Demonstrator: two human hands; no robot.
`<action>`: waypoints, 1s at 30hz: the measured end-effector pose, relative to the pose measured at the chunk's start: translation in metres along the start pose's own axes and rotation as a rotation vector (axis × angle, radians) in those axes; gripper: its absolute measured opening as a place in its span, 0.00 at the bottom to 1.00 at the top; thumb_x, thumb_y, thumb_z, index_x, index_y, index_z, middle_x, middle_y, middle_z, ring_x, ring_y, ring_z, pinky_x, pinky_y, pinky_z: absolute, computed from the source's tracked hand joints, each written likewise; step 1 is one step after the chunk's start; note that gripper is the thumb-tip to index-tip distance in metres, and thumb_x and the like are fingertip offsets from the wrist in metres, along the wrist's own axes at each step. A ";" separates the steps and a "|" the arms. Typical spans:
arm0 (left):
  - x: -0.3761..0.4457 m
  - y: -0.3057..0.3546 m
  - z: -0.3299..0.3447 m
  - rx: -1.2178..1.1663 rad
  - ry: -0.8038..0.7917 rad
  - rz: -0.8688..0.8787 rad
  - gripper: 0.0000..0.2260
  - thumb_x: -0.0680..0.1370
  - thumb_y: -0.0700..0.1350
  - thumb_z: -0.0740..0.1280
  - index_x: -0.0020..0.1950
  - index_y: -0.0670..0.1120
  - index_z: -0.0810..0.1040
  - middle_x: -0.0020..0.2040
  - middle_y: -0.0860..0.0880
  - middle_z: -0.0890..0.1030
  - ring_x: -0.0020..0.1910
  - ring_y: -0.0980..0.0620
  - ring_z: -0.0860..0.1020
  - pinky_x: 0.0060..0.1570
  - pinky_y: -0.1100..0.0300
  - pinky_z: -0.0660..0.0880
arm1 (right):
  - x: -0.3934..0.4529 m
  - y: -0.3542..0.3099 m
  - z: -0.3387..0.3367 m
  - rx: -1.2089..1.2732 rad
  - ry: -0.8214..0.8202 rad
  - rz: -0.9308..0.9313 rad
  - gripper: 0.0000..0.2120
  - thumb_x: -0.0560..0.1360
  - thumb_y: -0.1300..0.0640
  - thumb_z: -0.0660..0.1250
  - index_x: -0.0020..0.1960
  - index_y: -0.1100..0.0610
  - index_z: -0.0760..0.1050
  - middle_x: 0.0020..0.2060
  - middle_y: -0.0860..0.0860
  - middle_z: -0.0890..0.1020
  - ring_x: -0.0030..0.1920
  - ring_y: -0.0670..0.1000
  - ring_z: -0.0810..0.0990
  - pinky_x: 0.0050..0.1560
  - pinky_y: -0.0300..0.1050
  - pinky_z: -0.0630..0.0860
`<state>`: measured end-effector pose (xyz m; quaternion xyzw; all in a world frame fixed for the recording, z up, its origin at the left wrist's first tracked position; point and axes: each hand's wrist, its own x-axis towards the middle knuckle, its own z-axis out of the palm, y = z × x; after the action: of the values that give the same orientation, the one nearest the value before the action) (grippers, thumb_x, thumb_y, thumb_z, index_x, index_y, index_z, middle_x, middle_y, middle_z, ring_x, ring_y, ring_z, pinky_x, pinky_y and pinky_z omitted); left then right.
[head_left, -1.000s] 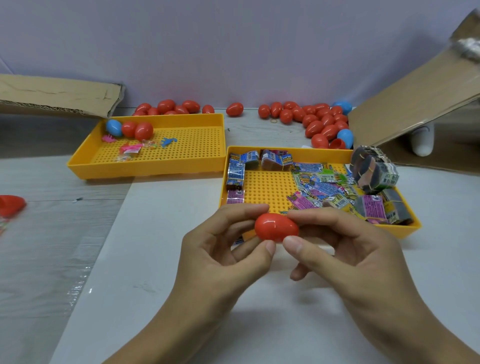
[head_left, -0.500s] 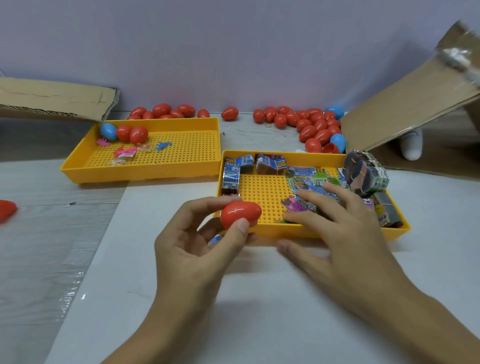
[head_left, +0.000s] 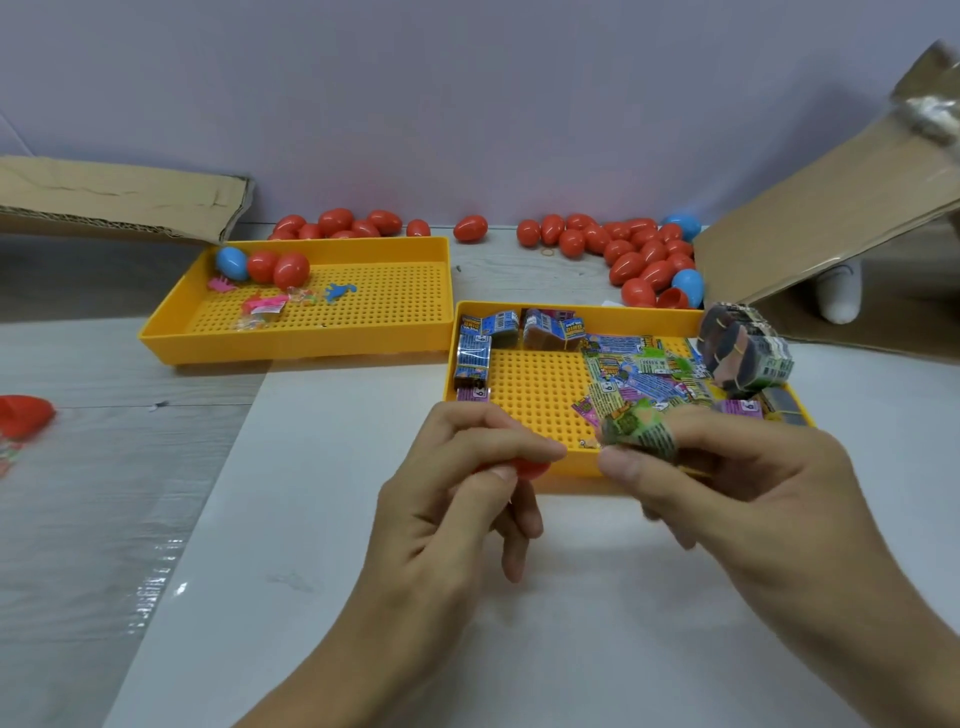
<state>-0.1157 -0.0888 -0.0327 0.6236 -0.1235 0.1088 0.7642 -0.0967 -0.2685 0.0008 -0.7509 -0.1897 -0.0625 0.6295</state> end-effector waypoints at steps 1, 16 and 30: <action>-0.001 0.000 0.000 0.002 -0.011 -0.010 0.13 0.75 0.45 0.62 0.49 0.44 0.86 0.52 0.45 0.74 0.34 0.45 0.77 0.28 0.58 0.72 | -0.001 0.000 0.001 0.036 -0.029 0.032 0.03 0.67 0.54 0.76 0.35 0.49 0.83 0.25 0.45 0.76 0.26 0.41 0.71 0.28 0.30 0.67; 0.003 0.001 0.000 0.131 0.001 0.033 0.08 0.75 0.48 0.69 0.43 0.44 0.83 0.49 0.48 0.78 0.25 0.52 0.75 0.25 0.60 0.73 | -0.008 0.002 0.009 0.023 -0.112 0.075 0.06 0.70 0.46 0.71 0.40 0.45 0.86 0.28 0.42 0.79 0.28 0.41 0.72 0.29 0.33 0.69; 0.002 0.002 0.001 0.027 -0.065 -0.029 0.05 0.72 0.45 0.72 0.41 0.45 0.85 0.44 0.45 0.78 0.31 0.47 0.77 0.26 0.60 0.74 | -0.004 0.000 0.008 0.308 -0.051 0.333 0.18 0.57 0.46 0.80 0.36 0.60 0.82 0.24 0.48 0.71 0.24 0.45 0.64 0.23 0.35 0.60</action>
<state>-0.1143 -0.0889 -0.0300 0.6387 -0.1378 0.0790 0.7529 -0.1016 -0.2620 -0.0018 -0.6682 -0.0863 0.0909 0.7334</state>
